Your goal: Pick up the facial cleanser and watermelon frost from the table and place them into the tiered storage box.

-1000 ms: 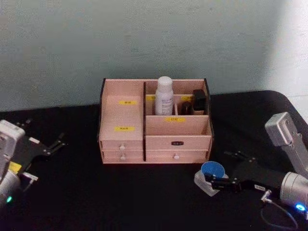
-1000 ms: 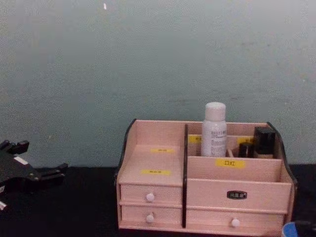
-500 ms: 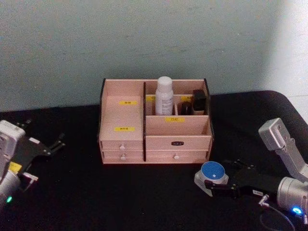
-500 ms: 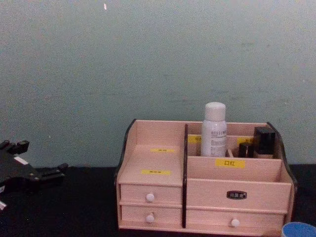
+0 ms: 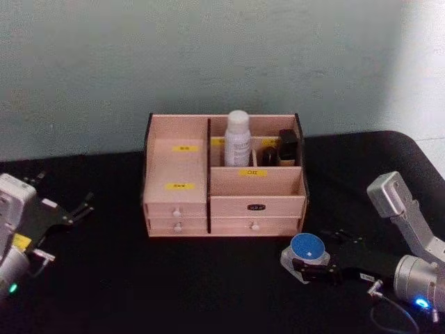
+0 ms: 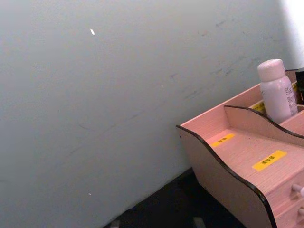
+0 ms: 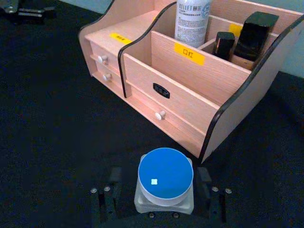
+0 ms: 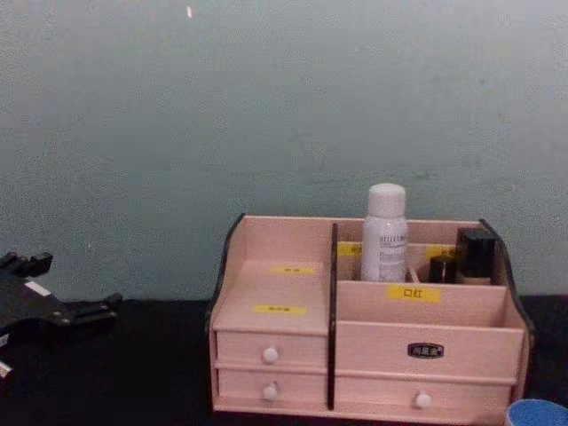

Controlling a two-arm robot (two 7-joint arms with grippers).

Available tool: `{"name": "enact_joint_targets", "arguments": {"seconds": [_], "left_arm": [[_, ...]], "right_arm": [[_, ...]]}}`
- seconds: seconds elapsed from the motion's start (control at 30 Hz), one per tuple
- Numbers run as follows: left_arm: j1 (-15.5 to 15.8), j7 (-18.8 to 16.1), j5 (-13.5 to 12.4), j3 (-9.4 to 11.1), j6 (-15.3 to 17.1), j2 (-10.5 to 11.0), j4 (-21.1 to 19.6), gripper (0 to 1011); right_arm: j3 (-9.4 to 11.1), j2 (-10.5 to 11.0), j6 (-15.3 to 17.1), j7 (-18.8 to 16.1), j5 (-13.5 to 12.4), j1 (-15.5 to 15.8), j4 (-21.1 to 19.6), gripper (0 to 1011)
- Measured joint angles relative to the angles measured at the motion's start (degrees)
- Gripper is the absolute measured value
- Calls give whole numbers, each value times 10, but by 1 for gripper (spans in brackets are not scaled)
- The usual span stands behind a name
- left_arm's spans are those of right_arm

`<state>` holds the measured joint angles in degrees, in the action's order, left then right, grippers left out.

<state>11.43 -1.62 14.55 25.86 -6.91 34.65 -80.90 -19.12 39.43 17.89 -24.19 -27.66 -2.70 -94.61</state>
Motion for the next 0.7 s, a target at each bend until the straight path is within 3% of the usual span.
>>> {"name": "enact_joint_targets", "arguments": {"seconds": [0.7], "left_arm": [[0, 0, 0, 0, 0, 0, 0, 1001]], "right_arm": [[-10, -16, 7, 1, 14, -19, 24, 1002]]}}
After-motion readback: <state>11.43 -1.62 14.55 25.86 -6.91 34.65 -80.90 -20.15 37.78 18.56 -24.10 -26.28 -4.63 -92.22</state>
